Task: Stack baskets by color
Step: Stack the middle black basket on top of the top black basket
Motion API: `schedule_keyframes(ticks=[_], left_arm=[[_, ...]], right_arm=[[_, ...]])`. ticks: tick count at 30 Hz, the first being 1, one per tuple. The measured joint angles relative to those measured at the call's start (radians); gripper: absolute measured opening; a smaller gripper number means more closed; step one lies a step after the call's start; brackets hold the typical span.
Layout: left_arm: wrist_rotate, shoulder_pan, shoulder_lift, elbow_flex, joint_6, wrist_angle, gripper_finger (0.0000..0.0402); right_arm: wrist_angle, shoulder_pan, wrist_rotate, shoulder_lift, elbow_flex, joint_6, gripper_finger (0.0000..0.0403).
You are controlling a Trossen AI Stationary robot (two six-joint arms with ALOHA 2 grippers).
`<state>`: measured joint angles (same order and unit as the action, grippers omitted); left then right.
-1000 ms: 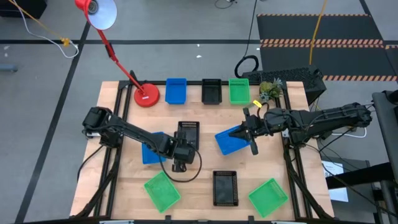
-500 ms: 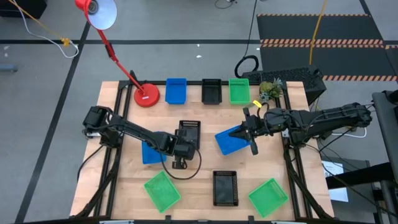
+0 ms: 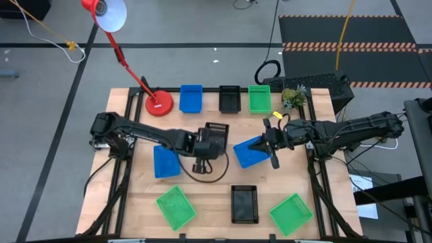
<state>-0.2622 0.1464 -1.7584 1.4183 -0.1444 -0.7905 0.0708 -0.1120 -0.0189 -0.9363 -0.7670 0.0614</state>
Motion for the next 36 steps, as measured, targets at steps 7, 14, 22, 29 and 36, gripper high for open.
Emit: schedule_keyframes(ticks=[7, 14, 22, 29, 36], left_arm=[[-0.009, -0.026, 0.0, 0.21, -0.121, -0.108, 0.0007], [-0.038, -0.056, 0.0, 0.357, -0.226, -0.151, 0.0007], [-0.057, -0.121, 0.0, 0.47, -0.325, -0.147, 0.0007], [-0.063, -0.202, 0.0, 0.507, -0.382, -0.101, 0.0007], [-0.065, -0.299, -0.028, 0.508, -0.404, -0.038, 0.0007]], right_arm=[[0.0, 0.0, 0.0, 0.067, 0.001, -0.024, 0.0], [0.033, -0.001, 0.0, 0.221, 0.001, -0.022, 0.0], [0.159, -0.001, 0.048, 0.304, 0.001, -0.004, 0.0], [0.168, -0.001, 0.075, 0.328, 0.001, -0.047, 0.0], [0.169, -0.001, 0.075, 0.342, 0.001, -0.071, 0.0]])
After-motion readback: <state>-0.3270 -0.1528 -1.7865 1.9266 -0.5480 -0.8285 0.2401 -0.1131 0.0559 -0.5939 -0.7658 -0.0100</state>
